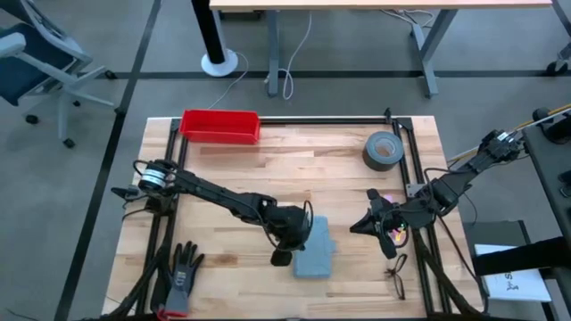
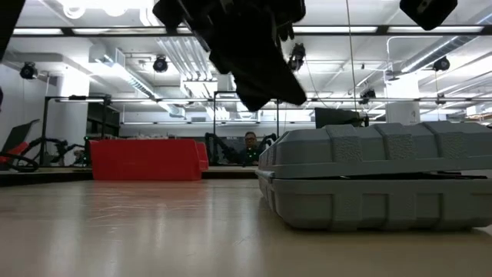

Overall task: Prefit tool cases
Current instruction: Open the gray toolbox

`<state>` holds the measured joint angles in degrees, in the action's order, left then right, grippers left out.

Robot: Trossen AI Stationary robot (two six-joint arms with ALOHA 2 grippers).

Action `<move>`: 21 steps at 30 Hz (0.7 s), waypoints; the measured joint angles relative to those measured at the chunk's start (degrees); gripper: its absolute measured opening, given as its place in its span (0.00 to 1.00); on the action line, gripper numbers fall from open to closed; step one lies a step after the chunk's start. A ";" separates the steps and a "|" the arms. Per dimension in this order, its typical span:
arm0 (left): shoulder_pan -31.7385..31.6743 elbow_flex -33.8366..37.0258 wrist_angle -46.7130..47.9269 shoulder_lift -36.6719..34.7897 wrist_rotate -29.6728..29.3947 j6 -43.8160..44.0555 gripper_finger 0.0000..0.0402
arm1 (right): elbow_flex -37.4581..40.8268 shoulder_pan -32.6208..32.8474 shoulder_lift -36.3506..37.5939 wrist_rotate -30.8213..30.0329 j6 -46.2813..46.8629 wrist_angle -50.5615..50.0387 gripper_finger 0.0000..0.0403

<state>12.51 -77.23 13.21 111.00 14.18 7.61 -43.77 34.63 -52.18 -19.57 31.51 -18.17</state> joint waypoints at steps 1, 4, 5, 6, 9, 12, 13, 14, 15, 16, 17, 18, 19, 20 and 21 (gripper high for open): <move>-0.08 0.00 0.24 0.10 -0.28 0.26 0.06 | 0.00 0.00 -0.04 0.00 0.00 -0.05 0.00; -0.15 0.02 0.48 0.35 -2.34 0.42 0.06 | 0.00 0.00 -0.07 -0.03 -0.17 -0.12 0.00; -0.20 0.02 0.66 0.36 -2.97 0.42 0.06 | 0.00 0.00 -0.07 -0.05 -0.44 -0.17 0.00; -0.27 0.04 0.76 0.39 -3.21 0.37 0.06 | 0.00 0.00 -0.07 -0.12 -0.58 -0.16 0.00; -0.68 0.11 0.95 0.39 -3.73 0.32 0.06 | 0.00 0.00 0.00 -0.49 -0.65 -0.25 0.00; -0.89 0.48 1.14 0.39 -3.77 0.40 0.06 | 0.00 0.00 0.00 -1.11 -0.62 -0.53 0.00; -0.89 0.68 1.09 0.39 -3.75 0.38 0.06 | 0.00 0.00 0.00 -1.39 -0.63 -0.79 0.00; -0.89 0.98 0.81 0.39 -3.63 0.33 0.06 | 0.00 0.00 0.00 -1.49 -0.66 -0.95 0.00; -0.91 1.33 0.43 0.39 -2.96 -0.01 0.06 | 0.00 0.00 0.00 -1.49 -0.66 -1.03 0.00; -0.92 1.66 -0.01 0.39 -2.08 -0.10 0.06 | 0.00 0.00 0.00 -1.51 -0.66 -1.27 0.00; -0.91 1.95 -0.46 0.39 -1.27 -0.19 0.06 | 0.00 0.00 0.00 -1.51 -0.68 -1.37 0.00; -0.89 2.10 -0.62 0.39 -0.66 -0.54 0.06 | 0.01 0.00 0.00 -1.51 -0.90 -1.38 0.00; -0.89 2.20 -0.63 0.39 -0.36 -0.94 0.06 | 0.00 -0.02 0.00 -1.51 -0.99 -1.36 0.00; -0.89 2.29 -0.64 0.39 -0.06 -1.08 0.06 | 0.00 -0.02 0.00 -1.53 -1.03 -1.36 0.00; -0.87 2.38 -0.67 0.39 -0.05 -1.11 0.06 | 0.00 -0.02 0.00 -1.53 -1.03 -1.36 0.00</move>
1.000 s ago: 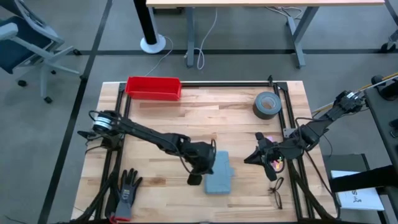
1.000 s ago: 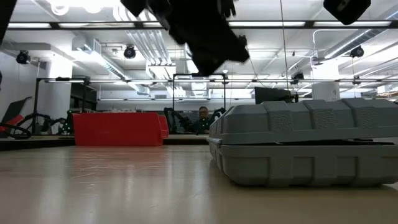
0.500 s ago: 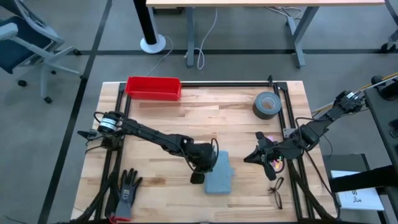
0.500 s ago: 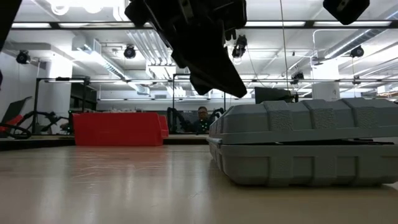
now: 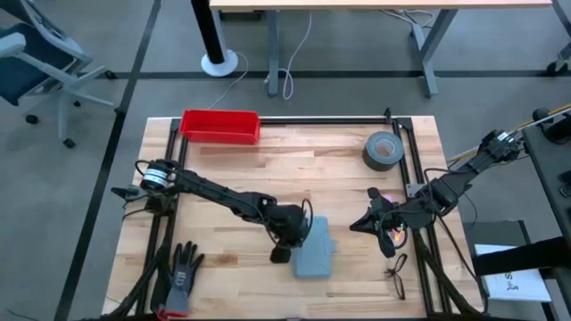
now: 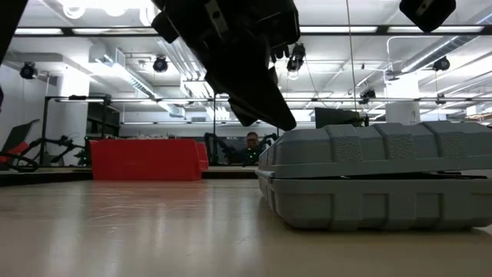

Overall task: Prefit tool cases
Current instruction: Open the gray toolbox

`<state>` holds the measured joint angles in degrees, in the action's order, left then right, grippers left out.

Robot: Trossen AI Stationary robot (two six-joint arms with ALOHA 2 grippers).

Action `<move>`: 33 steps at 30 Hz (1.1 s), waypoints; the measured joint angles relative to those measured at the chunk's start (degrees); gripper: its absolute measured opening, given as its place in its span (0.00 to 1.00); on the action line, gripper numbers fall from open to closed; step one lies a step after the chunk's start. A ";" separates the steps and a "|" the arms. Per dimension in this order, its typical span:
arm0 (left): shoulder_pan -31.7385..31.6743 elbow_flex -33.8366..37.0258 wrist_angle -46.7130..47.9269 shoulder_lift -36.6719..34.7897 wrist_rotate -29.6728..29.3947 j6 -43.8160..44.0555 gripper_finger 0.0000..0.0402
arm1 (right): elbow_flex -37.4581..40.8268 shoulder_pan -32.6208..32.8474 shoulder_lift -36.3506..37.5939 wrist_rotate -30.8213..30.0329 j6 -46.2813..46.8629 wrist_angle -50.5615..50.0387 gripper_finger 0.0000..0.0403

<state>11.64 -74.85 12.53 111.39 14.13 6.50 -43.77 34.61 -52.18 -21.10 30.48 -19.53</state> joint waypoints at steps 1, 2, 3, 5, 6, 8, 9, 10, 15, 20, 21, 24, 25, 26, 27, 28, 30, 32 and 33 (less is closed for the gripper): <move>0.00 0.02 0.09 0.00 0.00 0.00 0.06 | 0.00 0.00 0.00 0.00 0.00 0.02 0.00; -0.02 0.10 0.11 0.00 -0.08 0.00 0.06 | 0.00 0.00 -0.03 0.00 0.00 0.02 0.00; -0.02 0.16 0.13 0.00 -0.66 0.00 0.06 | 0.00 0.00 -0.04 0.00 0.00 0.04 0.00; -0.02 0.36 0.14 0.00 -2.50 -0.02 0.06 | 0.00 0.00 -0.04 0.00 0.00 0.04 0.00; -0.09 0.44 0.42 0.00 -3.34 -0.04 0.06 | 0.00 0.00 -0.04 0.00 0.00 0.06 0.00; -0.41 0.69 0.69 0.00 -4.56 -0.04 0.06 | 0.01 0.00 -0.04 -0.02 0.00 0.07 0.00; -0.68 0.81 0.83 0.00 -5.18 -0.04 0.06 | 0.02 0.00 -0.02 -0.02 0.00 0.07 0.00; -0.99 0.87 1.13 0.00 -6.05 -0.05 0.06 | 0.02 0.00 0.00 -0.02 0.00 0.07 0.00; -2.37 1.44 1.81 -0.11 -10.58 0.38 0.06 | 0.02 0.00 -0.07 -0.02 0.00 0.49 0.00; -4.71 3.48 1.02 -0.46 -11.53 2.50 0.06 | 0.02 0.00 -0.07 -0.04 0.00 0.50 0.00; -5.12 4.06 0.89 -0.53 -11.54 3.27 0.06 | 0.02 0.00 -0.07 -0.04 0.00 0.51 0.00; -5.92 5.54 1.57 -0.65 -11.57 4.86 0.06 | 0.02 0.00 -0.07 -0.02 0.44 0.50 0.00; -6.08 5.86 1.98 -0.70 -11.59 5.15 0.06 | 0.02 0.00 -0.07 -0.02 0.44 0.50 0.00; -6.08 6.18 1.95 -0.74 -11.63 5.37 0.06 | 0.02 0.00 -0.07 -0.02 0.46 0.50 0.00; -6.09 6.36 1.77 -0.80 -11.69 5.73 0.06 | 0.02 0.00 -0.07 -0.02 0.46 0.49 0.00; -6.08 6.56 1.65 -1.03 -11.74 5.93 0.06 | 0.02 0.00 -0.07 -0.04 0.46 0.50 0.00; -6.08 6.67 2.22 -1.32 -11.82 6.05 0.06 | 0.02 0.00 -0.07 -0.06 0.44 0.48 0.00; -6.08 6.75 3.64 -2.06 -12.30 6.08 0.06 | 0.02 0.00 -0.07 -0.32 0.44 0.48 0.00; -6.15 6.83 4.57 -2.45 -12.62 6.09 0.06 | 0.02 0.00 -0.07 -0.57 0.44 0.47 0.00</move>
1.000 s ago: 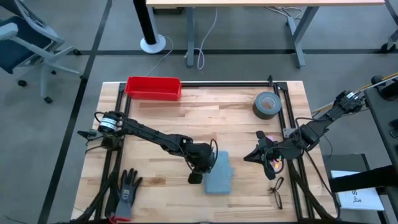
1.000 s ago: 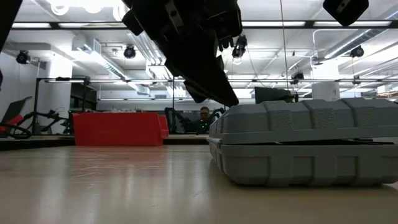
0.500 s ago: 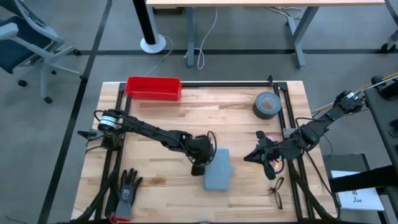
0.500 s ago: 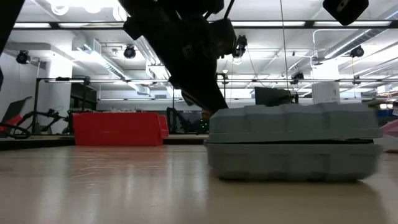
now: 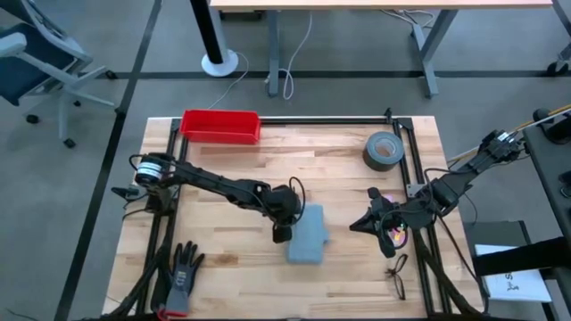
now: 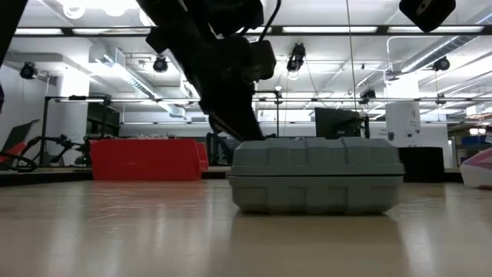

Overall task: Prefit tool cases
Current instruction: Open the gray toolbox

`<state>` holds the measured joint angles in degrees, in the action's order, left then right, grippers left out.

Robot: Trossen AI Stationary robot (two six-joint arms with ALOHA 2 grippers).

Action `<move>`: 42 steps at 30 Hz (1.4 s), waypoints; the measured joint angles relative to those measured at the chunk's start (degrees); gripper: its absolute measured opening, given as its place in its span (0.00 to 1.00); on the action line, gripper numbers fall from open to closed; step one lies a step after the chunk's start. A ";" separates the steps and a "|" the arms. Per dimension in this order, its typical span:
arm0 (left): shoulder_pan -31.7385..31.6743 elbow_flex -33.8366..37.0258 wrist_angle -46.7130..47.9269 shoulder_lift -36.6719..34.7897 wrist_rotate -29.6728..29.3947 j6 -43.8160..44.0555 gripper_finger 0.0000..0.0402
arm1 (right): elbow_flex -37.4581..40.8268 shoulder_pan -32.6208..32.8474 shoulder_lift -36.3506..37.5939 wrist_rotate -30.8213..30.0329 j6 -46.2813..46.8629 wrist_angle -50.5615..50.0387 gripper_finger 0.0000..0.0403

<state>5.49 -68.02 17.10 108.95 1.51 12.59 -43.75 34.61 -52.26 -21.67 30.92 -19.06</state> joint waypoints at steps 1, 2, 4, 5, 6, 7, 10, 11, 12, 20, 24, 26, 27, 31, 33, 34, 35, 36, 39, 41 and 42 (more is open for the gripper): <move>-0.04 0.05 1.08 -0.55 -0.51 0.01 0.06 | 0.00 0.00 -0.02 -0.32 -0.01 0.01 0.00; -0.04 0.05 2.39 -0.79 -1.40 0.01 0.06 | 0.00 0.00 -0.02 -0.50 -0.02 -0.02 0.00; -0.20 0.05 5.39 -1.61 -3.26 -0.01 0.06 | 0.00 0.00 -0.02 -0.74 -0.02 -0.02 0.00; -0.37 0.05 6.82 -1.88 -3.89 -0.01 0.06 | 0.00 0.00 -0.02 -0.83 -0.05 -0.10 0.00; -0.58 0.05 8.09 -2.27 -4.21 -0.01 0.06 | 0.00 0.00 -0.02 -0.87 -0.19 -0.10 0.00; -0.79 0.05 9.17 -2.37 -4.62 0.01 0.06 | 0.00 0.00 -0.02 -0.89 -0.27 -0.20 0.00; -1.16 0.05 11.08 -2.89 -6.37 -0.03 0.06 | 0.00 0.00 -0.17 -0.96 -0.36 -0.24 0.00; -1.29 0.06 11.70 -3.09 -6.81 -0.08 0.06 | 0.00 0.00 -0.28 -0.96 -0.39 -0.25 0.00; -1.50 0.08 12.23 -3.21 -7.10 -0.23 0.06 | 0.00 0.00 -0.37 -0.96 -0.39 -0.24 0.00; -4.20 0.05 16.24 -3.63 -9.39 -1.60 0.06 | 0.00 0.00 -0.42 -0.96 -0.42 -0.43 0.00; -5.83 0.05 18.48 -4.26 -9.71 -2.16 0.06 | 0.00 0.00 -0.41 -0.96 -0.44 -0.45 0.00; -6.50 0.14 19.47 -4.89 -9.66 -2.24 0.06 | 0.00 0.00 -0.41 -0.96 -0.44 -0.45 0.00; -6.79 0.18 20.13 -5.16 -9.68 -2.24 0.06 | 0.00 0.00 -0.41 -0.96 -0.44 -0.47 0.00; -7.19 0.39 23.22 -6.71 -10.02 -2.20 0.06 | 0.00 0.00 -0.41 -1.00 -0.23 -0.45 0.00; -7.17 0.46 23.53 -7.52 -9.99 -2.13 0.06 | 0.00 0.00 -0.41 -1.50 -0.24 -0.45 0.00; -7.09 0.56 23.59 -8.15 -9.93 -2.11 0.06 | 0.00 0.02 -0.41 -1.96 -0.30 -0.47 0.00; -6.96 0.66 23.62 -8.65 -9.73 -2.08 0.06 | 0.00 0.02 -0.41 -2.33 -0.46 -0.55 0.00; -6.84 0.73 23.55 -9.19 -9.56 -2.07 0.06 | 0.00 0.02 -0.41 -2.45 -0.61 -0.55 0.00; -6.75 0.77 22.96 -11.08 -9.15 -2.20 0.06 | 0.00 0.00 -0.41 -2.95 -0.96 -0.56 0.00; -6.73 0.64 22.31 -12.01 -8.55 -2.20 0.06 | 0.00 0.00 -0.41 -3.55 -1.03 -0.60 0.00; -6.75 0.64 21.77 -12.13 -7.48 -2.17 0.06 | 0.00 0.00 -0.41 -3.85 -1.07 -0.61 0.00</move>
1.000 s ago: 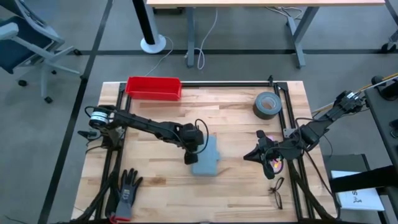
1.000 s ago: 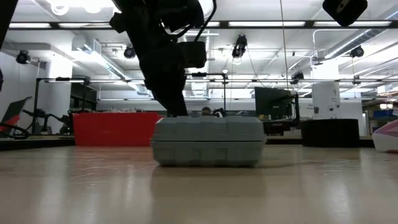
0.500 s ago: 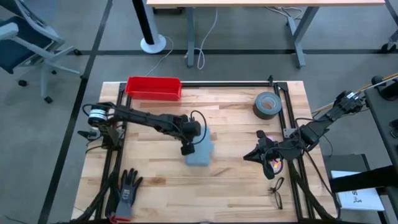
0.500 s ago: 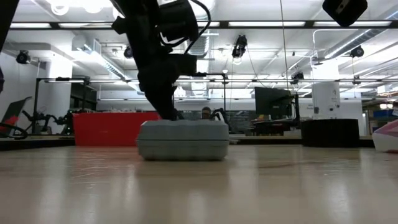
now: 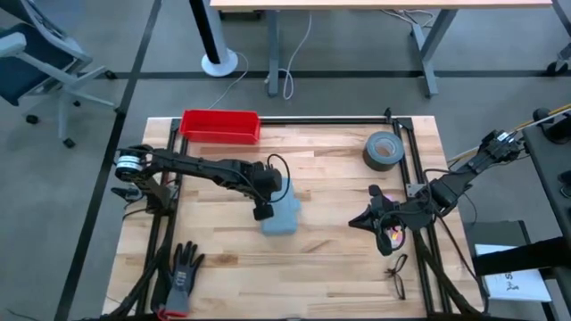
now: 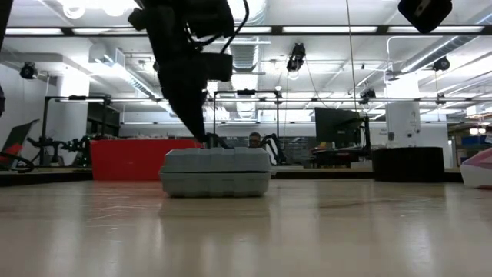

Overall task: Prefit tool cases
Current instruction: Open the gray toolbox

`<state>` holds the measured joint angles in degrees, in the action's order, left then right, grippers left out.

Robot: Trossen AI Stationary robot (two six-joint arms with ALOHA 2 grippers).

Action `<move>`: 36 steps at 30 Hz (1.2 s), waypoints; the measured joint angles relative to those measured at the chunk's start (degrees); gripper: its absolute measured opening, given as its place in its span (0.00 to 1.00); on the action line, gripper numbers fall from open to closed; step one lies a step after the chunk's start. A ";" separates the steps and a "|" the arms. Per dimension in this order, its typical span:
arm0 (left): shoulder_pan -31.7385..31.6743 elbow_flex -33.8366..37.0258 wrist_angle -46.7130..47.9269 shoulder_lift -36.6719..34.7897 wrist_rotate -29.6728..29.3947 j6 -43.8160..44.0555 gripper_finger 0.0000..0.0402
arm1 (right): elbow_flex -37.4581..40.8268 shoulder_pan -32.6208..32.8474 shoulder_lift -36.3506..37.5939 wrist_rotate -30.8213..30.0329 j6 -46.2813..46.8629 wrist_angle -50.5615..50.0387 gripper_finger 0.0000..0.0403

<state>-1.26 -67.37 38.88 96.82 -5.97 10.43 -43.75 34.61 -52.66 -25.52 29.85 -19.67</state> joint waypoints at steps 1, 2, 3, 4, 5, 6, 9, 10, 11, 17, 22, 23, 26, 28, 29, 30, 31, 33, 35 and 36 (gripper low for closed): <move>0.02 -0.03 -0.77 0.00 1.37 0.09 0.06 | 0.00 0.00 0.00 -0.07 -0.03 -0.04 0.00; 0.04 -0.10 -1.70 0.01 2.73 0.15 0.06 | 0.00 0.00 0.00 -0.13 -0.05 -0.04 0.00; 0.13 -0.33 -2.54 0.02 3.95 0.15 0.06 | 0.00 0.00 0.00 -0.13 -0.11 -0.04 0.00; 0.28 -0.80 -3.18 0.02 4.82 0.08 0.06 | 0.00 0.01 0.00 -0.13 -0.30 -0.04 0.00; 0.38 -1.38 -3.73 0.02 5.19 -0.29 0.06 | 0.00 0.00 0.00 -0.17 -0.43 -0.05 0.00; 0.47 -2.22 -3.92 0.31 5.27 -0.69 0.06 | 0.00 0.00 0.00 -0.17 -0.48 -0.17 0.00; 0.44 -4.63 -3.68 1.00 5.41 -2.06 0.06 | 0.02 0.00 0.00 -0.30 -0.46 -0.99 0.00; 0.40 -5.70 -3.80 1.35 5.39 -2.47 0.06 | 0.00 0.00 0.00 -0.69 -0.46 -1.10 0.00; 0.37 -6.73 -3.98 1.55 5.37 -2.77 0.06 | 0.02 0.00 0.00 -1.35 -0.48 -1.15 0.00; 0.31 -13.15 -2.41 5.28 7.24 -3.92 0.06 | 0.02 0.00 0.00 -2.74 -1.32 -1.13 0.00; 0.28 -20.03 2.13 11.15 8.54 -6.60 0.06 | 0.02 0.00 0.00 -4.52 -3.02 -1.09 0.00; 0.28 -21.62 3.11 12.41 8.56 -6.93 0.06 | 0.02 0.00 0.00 -4.74 -3.44 -1.06 0.00; 0.24 -26.47 6.28 16.14 8.58 -7.86 0.06 | 0.02 0.01 0.00 -5.11 -4.09 -0.77 0.00; 0.26 -29.92 8.49 18.65 8.60 -8.66 0.06 | 0.02 0.02 0.00 -6.08 -5.09 -0.64 0.00; 0.25 -31.67 9.91 20.00 8.61 -9.10 0.06 | 0.02 0.02 0.00 -6.54 -5.47 -0.59 0.00; 0.24 -33.27 11.49 21.29 8.64 -9.61 0.06 | 0.02 0.02 0.01 -7.12 -6.09 -0.51 0.00; 0.21 -34.89 13.27 22.66 8.64 -10.04 0.06 | 0.02 0.02 0.04 -7.57 -6.85 -0.20 0.00; 0.07 -37.96 16.58 25.17 8.78 -10.57 0.06 | 0.02 0.00 0.07 -7.76 -7.83 0.68 0.00; -0.15 -40.61 20.11 27.35 8.99 -10.82 0.06 | 0.02 0.02 0.07 -7.72 -8.24 1.44 0.00; -0.28 -41.77 21.45 28.29 8.99 -10.83 0.06 | 0.02 0.01 0.09 -7.71 -8.38 1.50 0.00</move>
<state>-1.54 -109.15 60.33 125.10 3.03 -0.40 -43.72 34.62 -52.58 -33.23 21.46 -18.17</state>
